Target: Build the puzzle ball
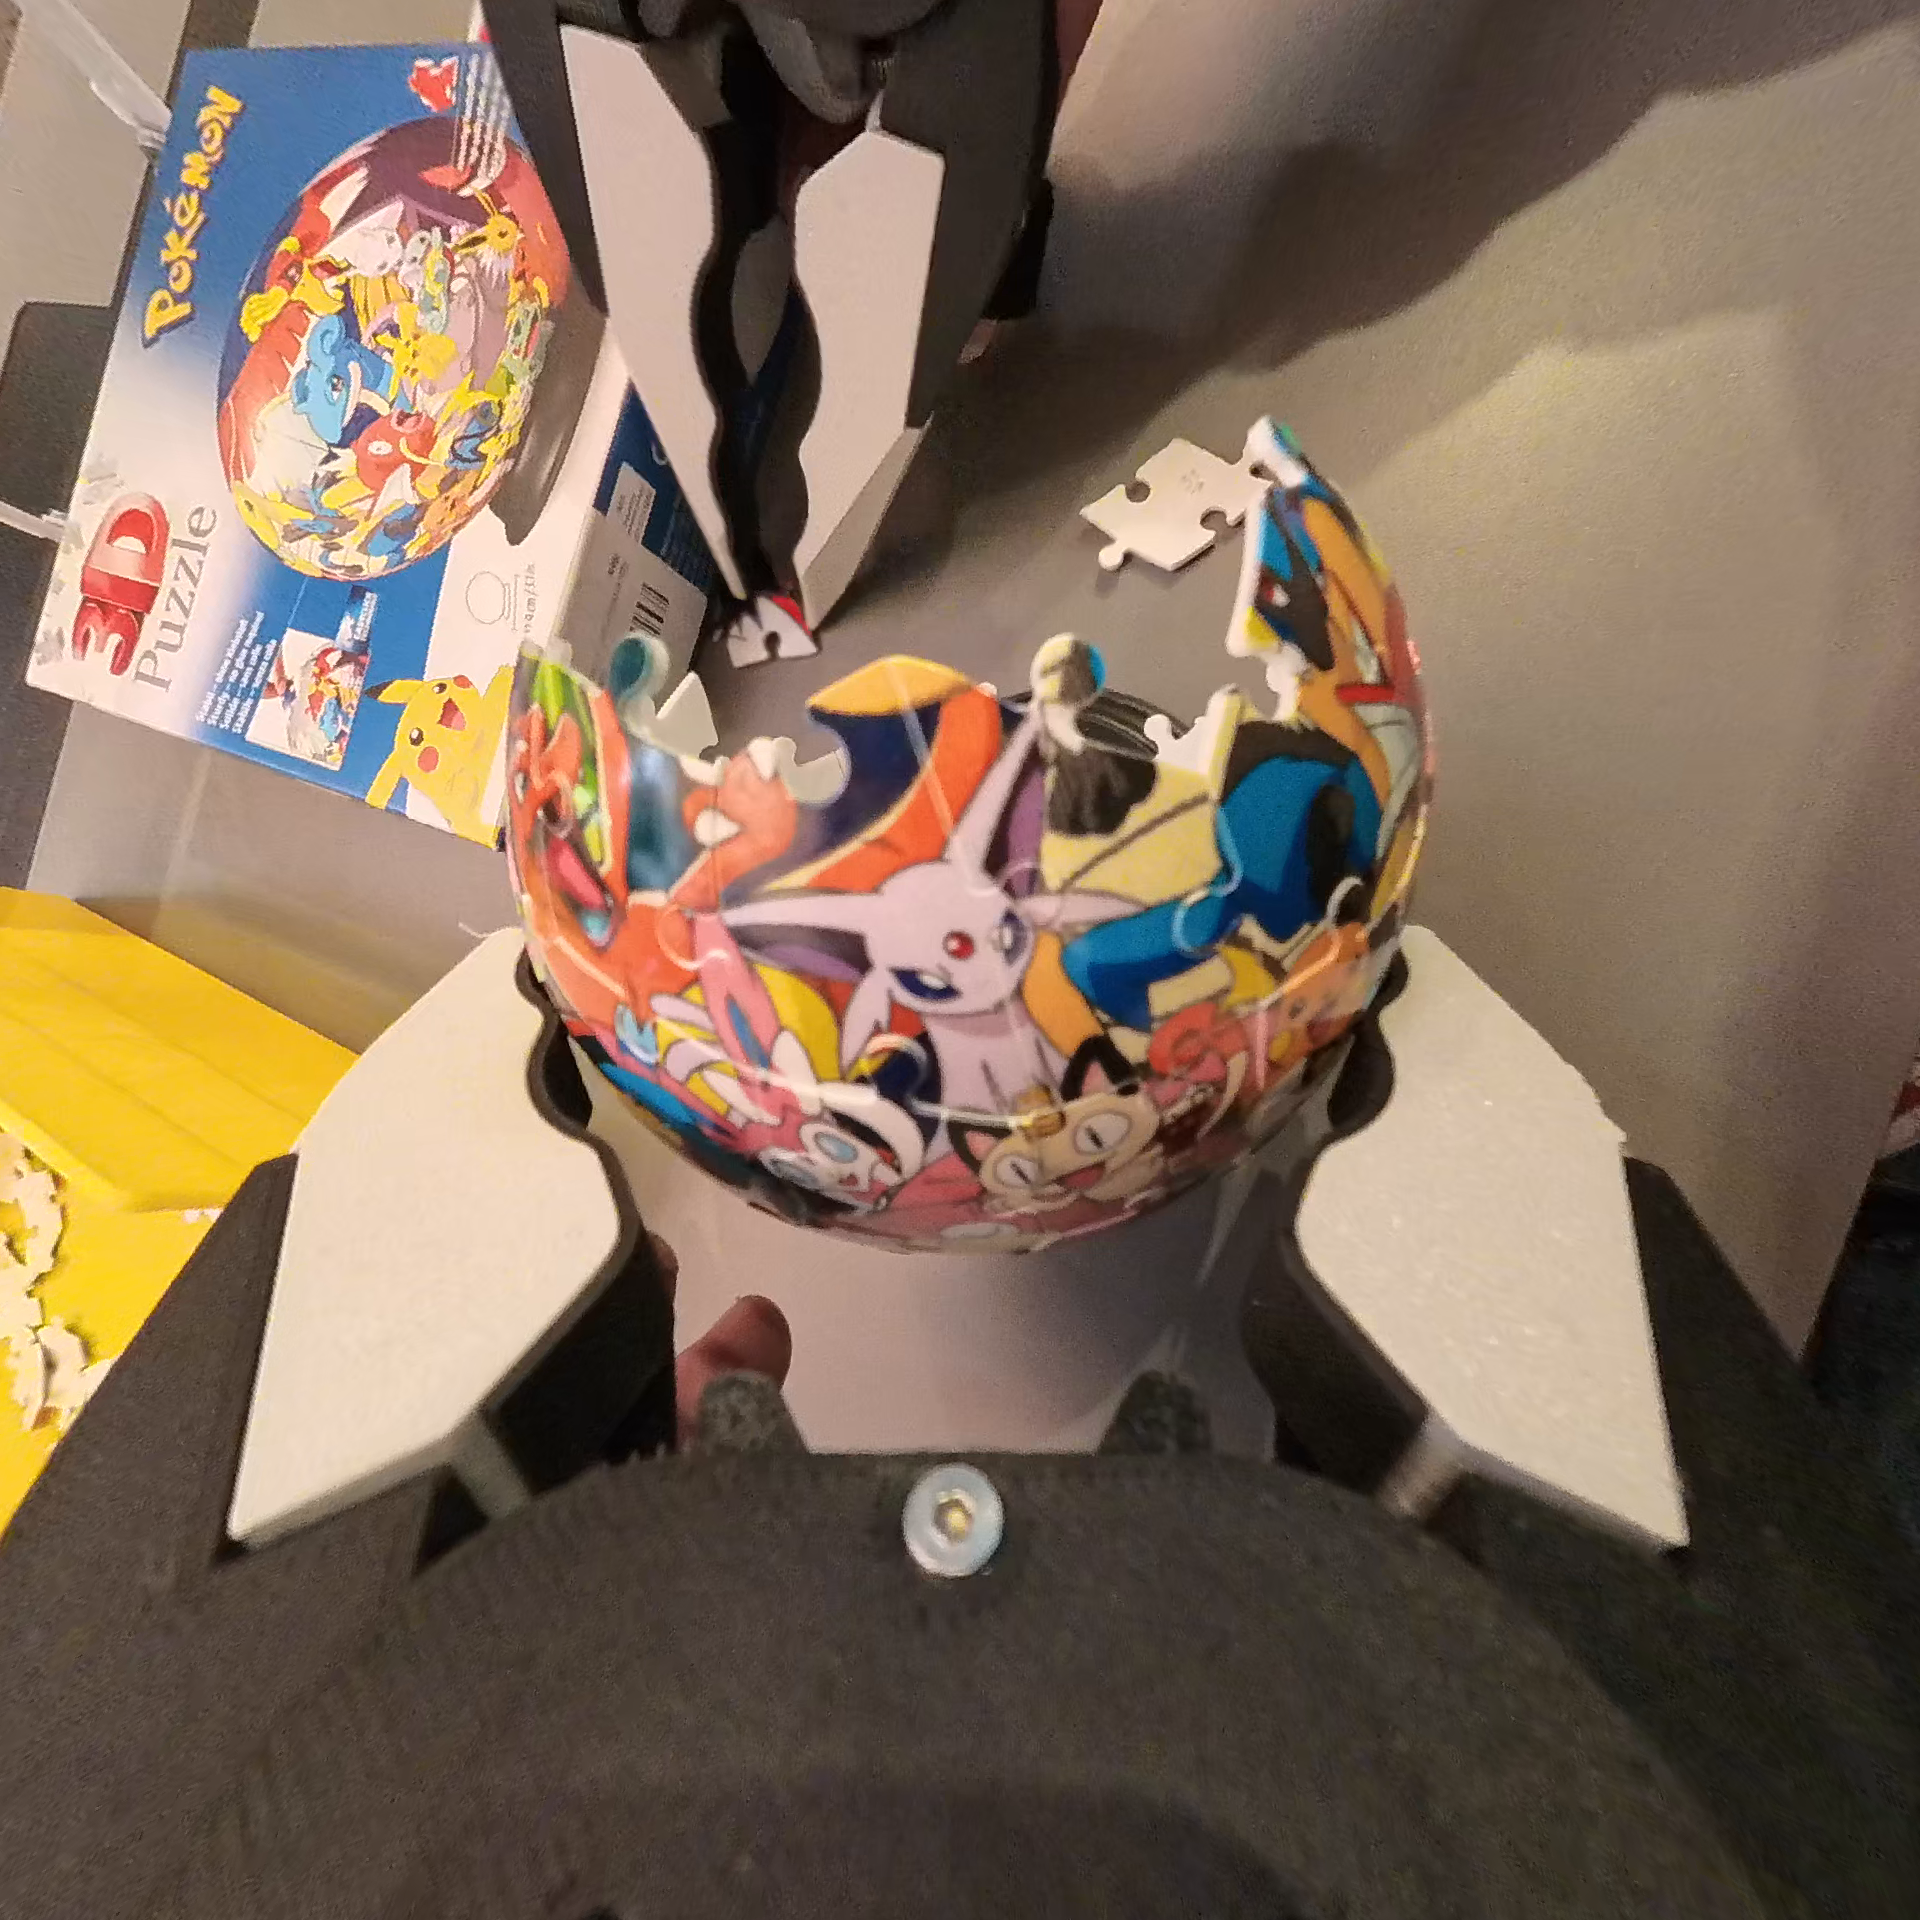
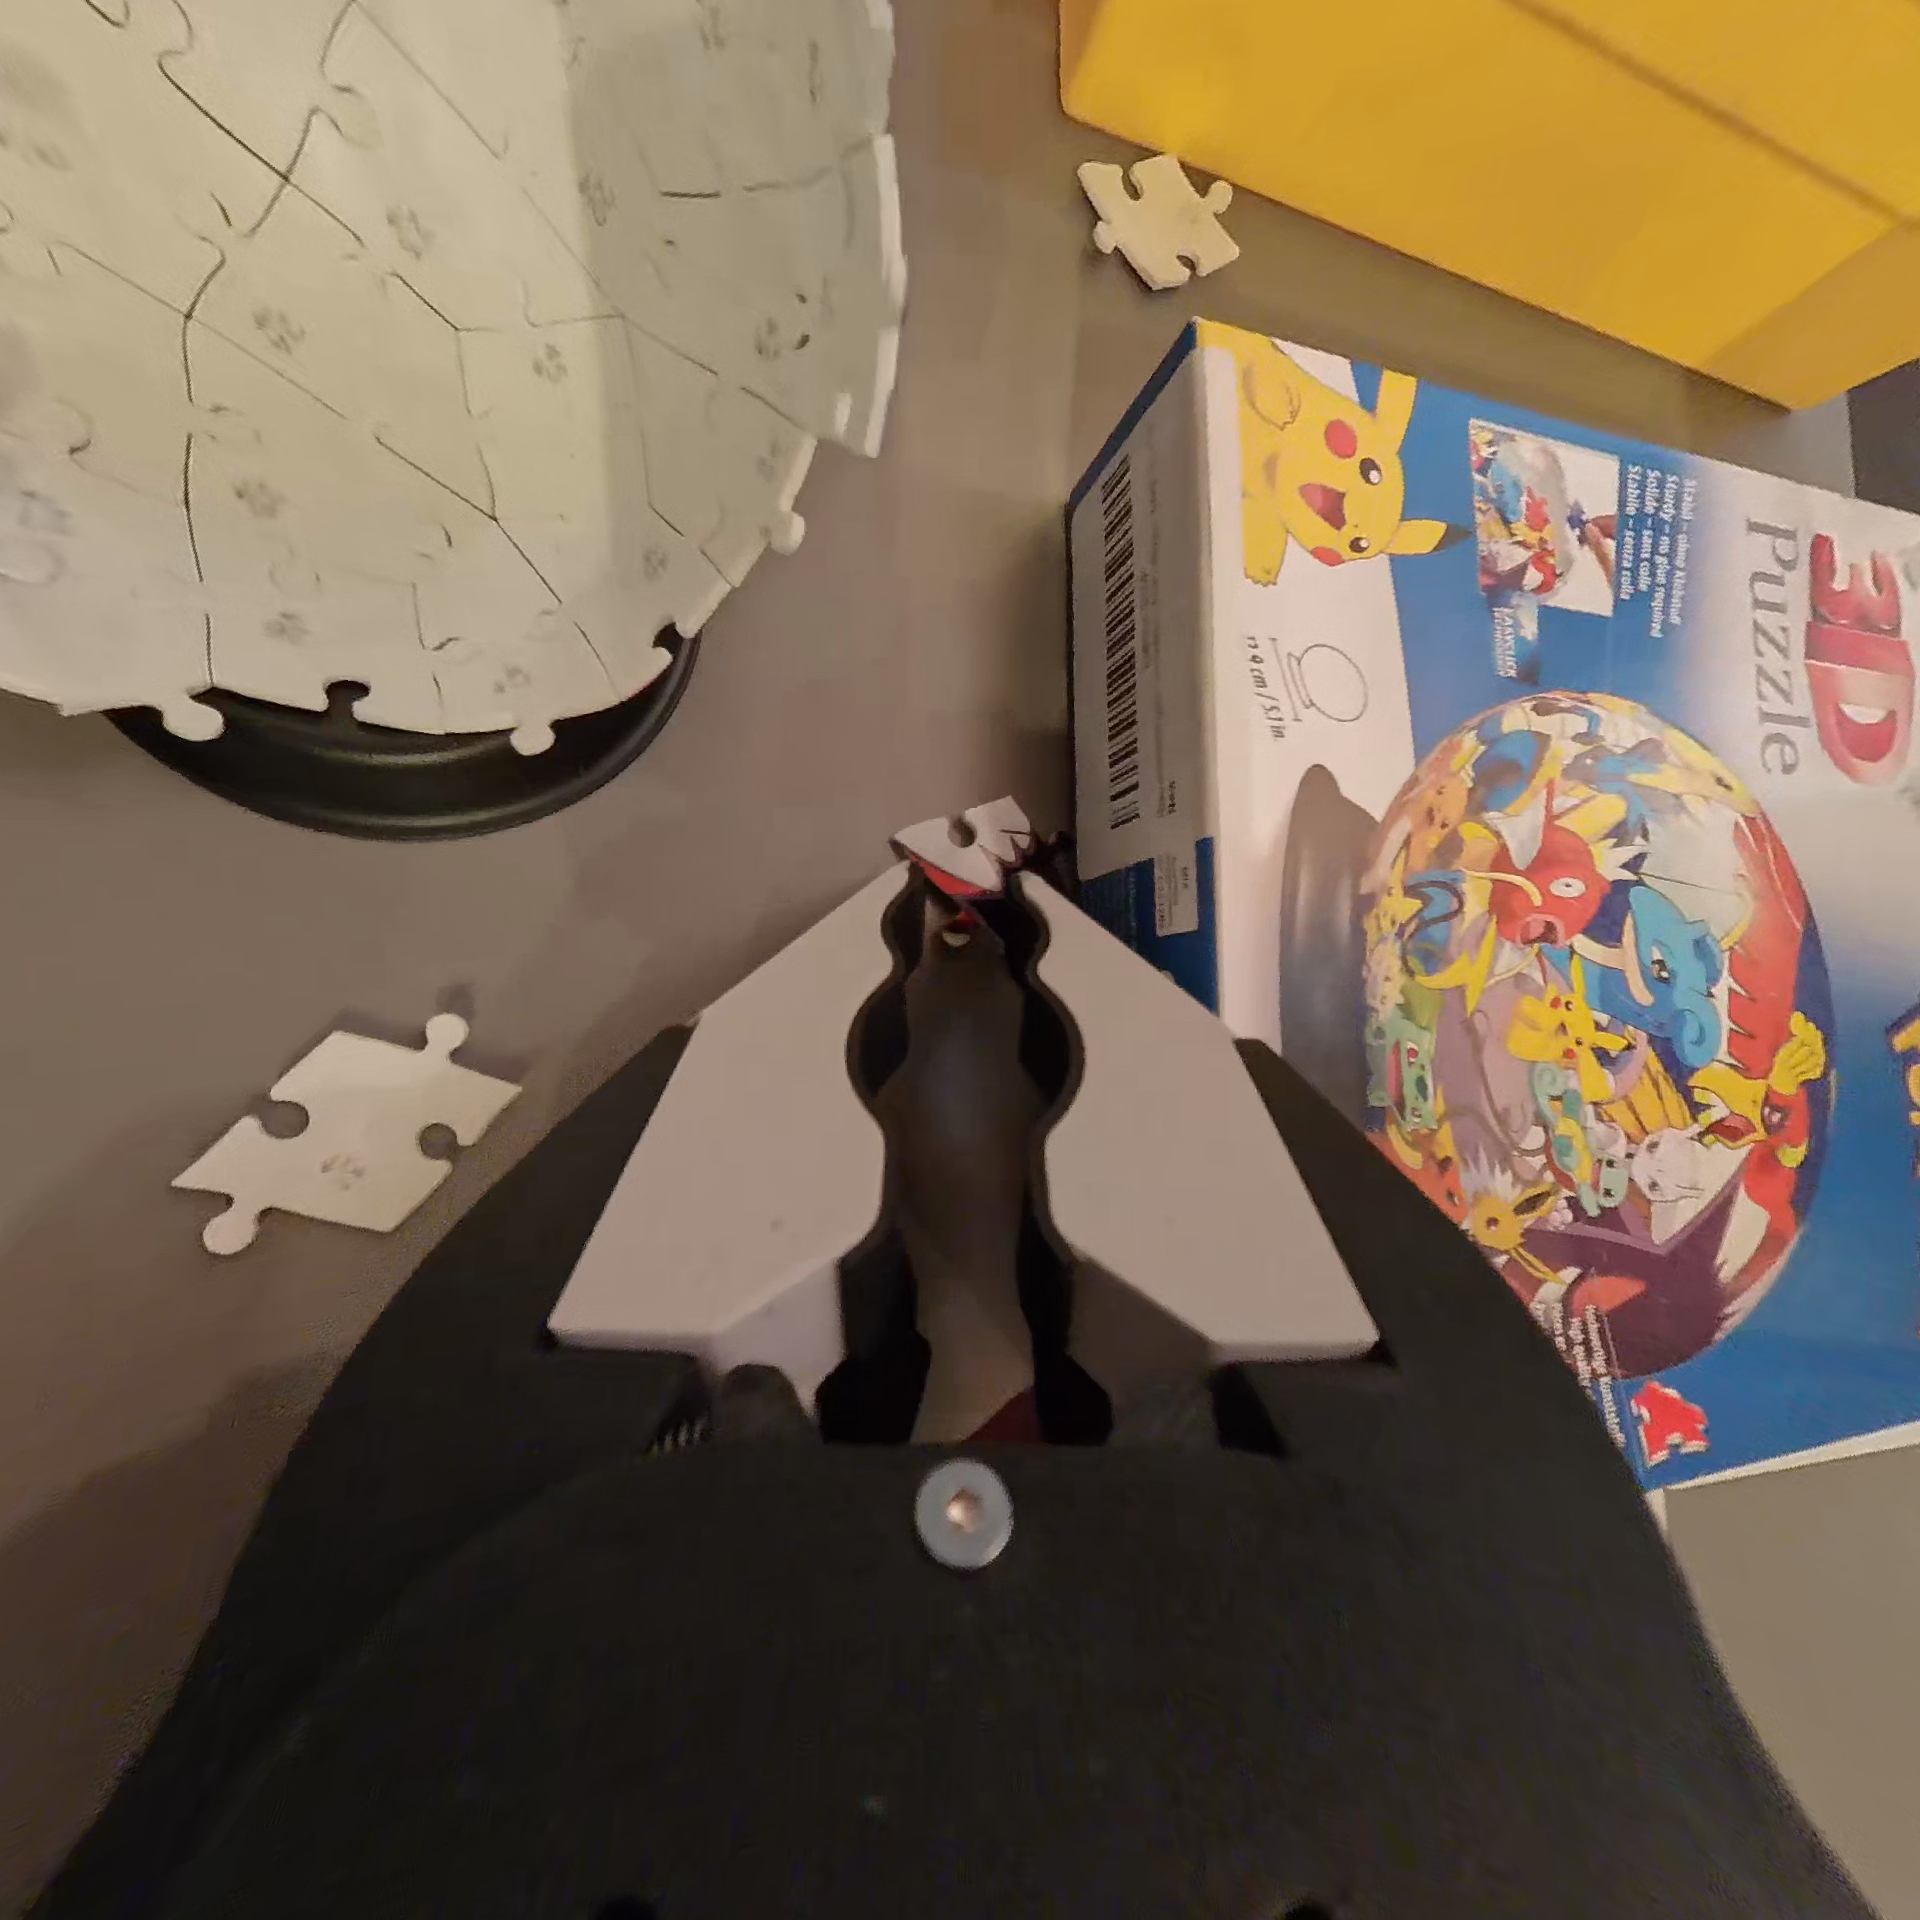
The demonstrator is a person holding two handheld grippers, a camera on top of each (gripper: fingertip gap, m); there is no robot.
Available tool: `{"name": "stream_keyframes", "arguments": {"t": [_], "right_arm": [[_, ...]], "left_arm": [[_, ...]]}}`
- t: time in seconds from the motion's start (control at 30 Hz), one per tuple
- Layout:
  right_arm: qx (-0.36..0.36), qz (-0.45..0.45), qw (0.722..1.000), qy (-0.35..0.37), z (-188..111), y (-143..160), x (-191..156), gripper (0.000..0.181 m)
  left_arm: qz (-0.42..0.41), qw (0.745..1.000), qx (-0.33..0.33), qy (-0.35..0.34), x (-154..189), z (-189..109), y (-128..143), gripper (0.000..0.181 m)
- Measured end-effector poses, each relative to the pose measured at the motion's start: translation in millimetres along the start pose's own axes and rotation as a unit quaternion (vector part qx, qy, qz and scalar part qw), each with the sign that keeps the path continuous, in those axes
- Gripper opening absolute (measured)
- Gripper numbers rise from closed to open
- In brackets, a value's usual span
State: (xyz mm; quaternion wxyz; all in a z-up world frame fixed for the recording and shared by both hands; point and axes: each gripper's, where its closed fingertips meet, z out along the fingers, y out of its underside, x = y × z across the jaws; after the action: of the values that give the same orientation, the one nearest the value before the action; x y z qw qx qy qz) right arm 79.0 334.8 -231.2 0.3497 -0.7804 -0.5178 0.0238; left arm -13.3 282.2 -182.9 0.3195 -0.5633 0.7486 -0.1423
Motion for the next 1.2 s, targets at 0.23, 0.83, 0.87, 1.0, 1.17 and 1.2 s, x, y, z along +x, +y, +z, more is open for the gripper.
{"name": "stream_keyframes", "arguments": {"t": [0.23,0.83,0.87,1.0,1.17,1.2], "right_arm": [[-0.022,0.001,1.0,-0.003,-3.1,2.2,-2.4,0.0],[0.043,0.183,0.982,0.002,6.2,-11.4,-4.8,0.042],[0.041,0.191,0.981,0.009,7.1,-10.7,-2.2,0.037],[0.014,0.192,0.981,-0.013,2.7,-7.1,-5.7,0.029],[-0.029,0.178,0.98,-0.085,-25.6,7.0,-39.0,0.03],[-0.023,0.17,0.982,-0.082,-29.5,9.9,-41.2,0.035]], "left_arm": [[0.002,1.0,-0.002,-0.001,0.1,-0.6,0.9,0.139],[-0.002,1.0,0.001,0.0,-0.2,0.1,0.1,0.139],[-0.002,1.0,0.002,0.001,-0.3,0.3,-0.2,0.139],[-0.001,1.0,0.002,0.001,-0.3,0.0,0.2,0.139],[-0.002,1.0,0.002,0.002,0.5,-1.7,1.8,0.139],[-0.001,1.0,0.003,0.002,0.7,-1.6,1.7,0.139]]}}
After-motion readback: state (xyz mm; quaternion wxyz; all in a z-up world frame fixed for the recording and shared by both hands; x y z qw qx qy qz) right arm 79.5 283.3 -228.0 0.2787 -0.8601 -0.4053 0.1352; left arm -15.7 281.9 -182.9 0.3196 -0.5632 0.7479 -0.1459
